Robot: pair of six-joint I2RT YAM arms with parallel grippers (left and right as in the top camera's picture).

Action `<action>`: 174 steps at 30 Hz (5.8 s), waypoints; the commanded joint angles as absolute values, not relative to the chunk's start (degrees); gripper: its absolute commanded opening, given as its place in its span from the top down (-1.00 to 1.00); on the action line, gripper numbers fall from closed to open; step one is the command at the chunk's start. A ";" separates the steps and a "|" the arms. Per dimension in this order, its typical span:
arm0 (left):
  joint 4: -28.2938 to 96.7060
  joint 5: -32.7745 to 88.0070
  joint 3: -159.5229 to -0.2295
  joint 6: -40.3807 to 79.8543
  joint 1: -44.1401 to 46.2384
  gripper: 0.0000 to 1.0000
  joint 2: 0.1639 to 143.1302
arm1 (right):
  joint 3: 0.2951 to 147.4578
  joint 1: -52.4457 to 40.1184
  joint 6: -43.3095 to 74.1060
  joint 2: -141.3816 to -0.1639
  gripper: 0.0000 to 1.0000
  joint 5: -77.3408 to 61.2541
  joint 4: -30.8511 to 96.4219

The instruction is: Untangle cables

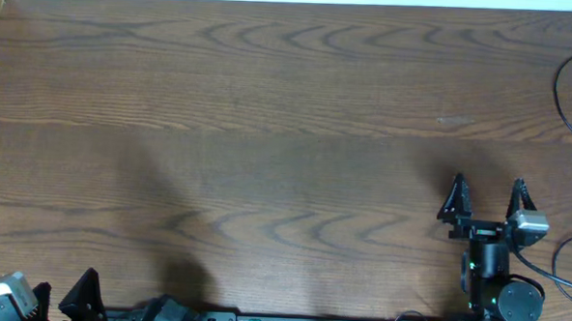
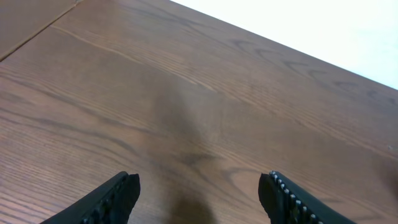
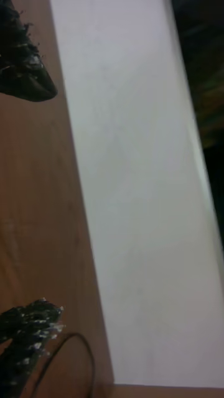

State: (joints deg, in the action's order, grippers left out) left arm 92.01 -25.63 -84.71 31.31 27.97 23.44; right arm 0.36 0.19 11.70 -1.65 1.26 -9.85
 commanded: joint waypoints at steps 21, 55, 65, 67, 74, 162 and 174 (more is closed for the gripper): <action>92.36 -26.46 -84.42 30.22 27.92 -0.34 23.44 | 0.32 0.34 11.94 -2.87 -0.98 1.13 4.27; 25.96 -2.90 -34.24 17.93 27.94 -0.96 23.53 | 0.32 0.34 11.94 -2.92 -0.99 1.10 4.25; -2.17 0.89 -17.04 17.10 27.24 -0.96 24.16 | 0.32 0.34 11.94 -2.92 -0.99 1.10 4.25; -3.95 1.45 -15.00 17.17 25.34 -0.95 24.03 | 0.32 0.34 11.97 -2.92 -0.98 1.10 4.25; -9.47 5.04 -10.26 17.17 15.38 -0.96 20.91 | 0.32 0.34 11.94 -2.92 -0.98 1.13 4.25; 3.84 3.86 -0.23 14.61 -4.05 -0.96 0.23 | 0.32 0.34 11.97 -2.92 -0.99 1.10 4.25; 3.84 3.86 -0.23 14.61 -4.05 -0.96 0.23 | 0.32 0.34 11.94 -2.92 -0.99 1.10 4.25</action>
State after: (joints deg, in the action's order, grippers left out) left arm 1.13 3.73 -0.73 15.99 -3.77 0.58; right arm 0.36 0.19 11.57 -2.98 1.21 4.01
